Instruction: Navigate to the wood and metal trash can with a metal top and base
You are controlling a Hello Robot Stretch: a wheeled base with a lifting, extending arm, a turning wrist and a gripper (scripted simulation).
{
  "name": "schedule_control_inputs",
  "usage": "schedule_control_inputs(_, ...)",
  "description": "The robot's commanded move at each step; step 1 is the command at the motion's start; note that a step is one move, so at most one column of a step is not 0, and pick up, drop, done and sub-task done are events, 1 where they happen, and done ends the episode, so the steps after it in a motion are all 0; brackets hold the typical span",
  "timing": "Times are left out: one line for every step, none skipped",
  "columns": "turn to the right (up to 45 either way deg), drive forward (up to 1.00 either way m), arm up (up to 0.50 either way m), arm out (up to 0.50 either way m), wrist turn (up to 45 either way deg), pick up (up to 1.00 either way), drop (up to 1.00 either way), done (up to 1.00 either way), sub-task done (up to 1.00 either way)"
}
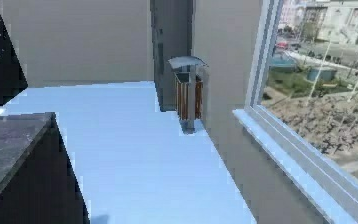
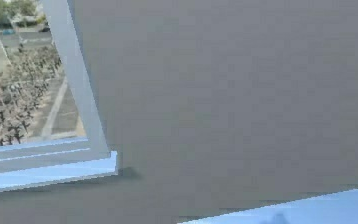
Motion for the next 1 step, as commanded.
schedule_control_inputs(0.0,0.35,0.0,0.0,0.0,0.0,0.0,0.0,0.0)
